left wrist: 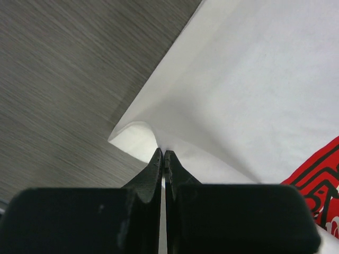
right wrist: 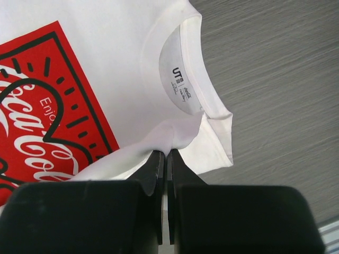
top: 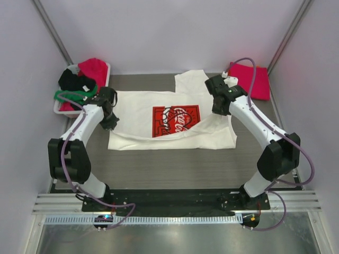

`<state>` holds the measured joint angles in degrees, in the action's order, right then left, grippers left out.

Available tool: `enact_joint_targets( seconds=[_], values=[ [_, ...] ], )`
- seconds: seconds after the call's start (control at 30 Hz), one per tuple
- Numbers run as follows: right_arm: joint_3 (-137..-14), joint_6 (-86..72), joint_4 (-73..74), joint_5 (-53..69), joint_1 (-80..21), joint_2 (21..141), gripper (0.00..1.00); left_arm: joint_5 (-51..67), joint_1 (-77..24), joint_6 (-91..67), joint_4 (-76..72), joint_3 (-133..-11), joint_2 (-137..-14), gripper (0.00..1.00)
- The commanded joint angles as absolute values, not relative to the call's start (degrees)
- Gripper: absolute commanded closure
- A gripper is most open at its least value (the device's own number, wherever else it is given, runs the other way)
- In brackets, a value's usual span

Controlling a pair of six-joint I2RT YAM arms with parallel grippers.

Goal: Fold and stack the t-shirts
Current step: Fold the tshirt

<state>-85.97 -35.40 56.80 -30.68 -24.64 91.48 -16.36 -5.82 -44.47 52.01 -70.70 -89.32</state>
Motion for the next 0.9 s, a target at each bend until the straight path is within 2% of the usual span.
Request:
enact_joint_targets(
  seconds=[0.0, 0.23, 0.47, 0.53, 0.57, 0.6, 0.63, 0.7, 0.83, 0.87],
  values=[
    [-89.73, -30.94, 53.88, -29.62, -22.68, 94.39, 0.99, -17.58, -4.92, -42.1, 50.27, -75.4, -92.71, 1.0],
    [-93.51, -29.8, 53.09, -29.27, -20.13, 100.45, 0.99, -18.28, -3.17, -40.78, 50.8, -81.91, -99.3, 1.0],
    [-98.25, -28.57, 52.38, -28.22, -18.55, 107.65, 0.99, -16.44, -2.02, -41.31, 50.36, -83.05, -103.26, 0.99],
    [-100.71, -28.13, 52.38, -28.04, -17.58, 110.9, 0.86, -15.91, -1.67, -41.48, 50.45, -83.76, -104.06, 0.88],
    [-101.68, -28.13, 52.47, -28.21, -16.88, 112.05, 0.76, -14.17, -1.5, -40.88, 50.36, -84.28, -104.93, 0.84],
    [-103.78, -28.12, 52.64, -28.04, -16.27, 113.19, 0.4, -13.8, -1.15, -41.04, 50.88, -85.07, -105.2, 0.59],
    [-105.02, -28.12, 52.73, -26.64, -15.48, 114.42, 0.24, -13.62, -1.06, -41.04, 51.5, -86.82, -105.29, 0.49],
    [-109.22, -28.39, 54.57, -25.15, -13.1, 116.98, 0.14, -13.27, -0.97, -40.17, 53.08, -88.24, -104.07, 0.32],
    [-106.72, -28.74, 54.85, -20.76, -12.57, 112.6, 0.12, -13.27, -0.97, -38.32, 55.54, -88.95, -98.54, 0.25],
    [-104.18, -28.74, 52.06, -15.87, -12.74, 110.5, 0.12, -12.75, -0.97, -37.89, 55.89, -88.16, -96.79, 0.25]
  ],
)
